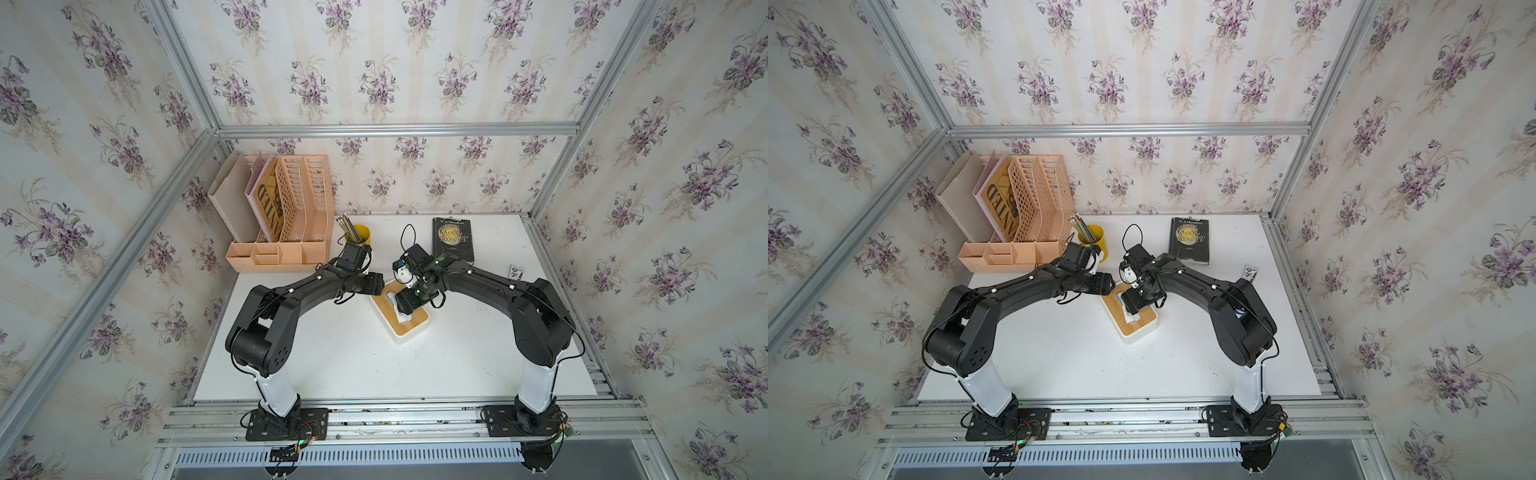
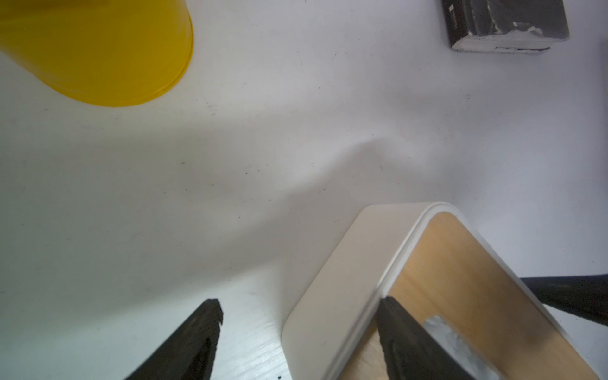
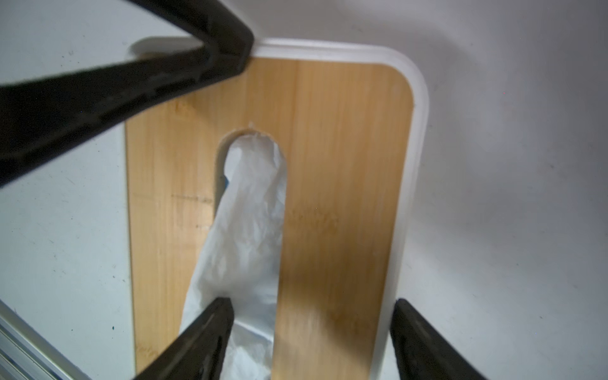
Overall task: Put the tissue paper into the tissue box
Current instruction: Adjust the tissue box at the center of the board.
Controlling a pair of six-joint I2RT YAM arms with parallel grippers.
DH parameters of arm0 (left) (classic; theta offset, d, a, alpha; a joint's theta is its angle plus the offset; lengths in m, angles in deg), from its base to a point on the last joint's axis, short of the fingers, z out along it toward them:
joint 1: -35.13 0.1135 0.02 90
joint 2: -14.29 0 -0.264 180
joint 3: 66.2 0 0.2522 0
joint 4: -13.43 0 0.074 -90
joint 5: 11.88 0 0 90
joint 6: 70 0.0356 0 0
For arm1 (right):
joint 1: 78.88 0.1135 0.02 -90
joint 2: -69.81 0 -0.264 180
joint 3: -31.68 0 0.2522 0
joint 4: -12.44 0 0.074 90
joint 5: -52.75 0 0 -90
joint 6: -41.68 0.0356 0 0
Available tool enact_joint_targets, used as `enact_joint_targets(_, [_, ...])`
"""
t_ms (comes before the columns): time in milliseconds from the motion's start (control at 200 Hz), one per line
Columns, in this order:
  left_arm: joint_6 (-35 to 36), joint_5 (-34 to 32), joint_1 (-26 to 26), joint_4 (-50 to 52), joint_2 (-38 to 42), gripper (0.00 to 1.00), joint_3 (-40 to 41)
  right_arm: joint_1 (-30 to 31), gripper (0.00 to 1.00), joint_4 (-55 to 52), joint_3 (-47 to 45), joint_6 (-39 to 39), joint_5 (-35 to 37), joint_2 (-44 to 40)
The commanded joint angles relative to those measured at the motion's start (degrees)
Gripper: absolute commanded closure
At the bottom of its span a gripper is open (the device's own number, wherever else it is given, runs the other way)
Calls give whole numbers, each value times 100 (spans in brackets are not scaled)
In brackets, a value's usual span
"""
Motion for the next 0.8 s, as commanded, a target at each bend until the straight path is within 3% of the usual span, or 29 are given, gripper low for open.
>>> enact_joint_targets(0, [115, -218, 6, 395, 150, 22, 53, 32, 24, -105, 107, -104, 132, 143])
enact_joint_targets(55, [101, -261, 6, 386, 289, 22, 96, 31, 32, -130, 155, -100, 191, 222])
enact_joint_targets(320, [6, -716, 6, 239, 1375, 20, 547, -27, 52, -100, 266, 148, 418, 352])
enact_joint_targets(559, [-113, -1076, 31, 77, 2482, 20, 1119, -314, 59, 45, 288, 726, 193, 284])
enact_joint_targets(794, [-184, -1111, 102, 69, 2814, 20, 1402, -587, 67, 56, 482, 1500, 327, 323])
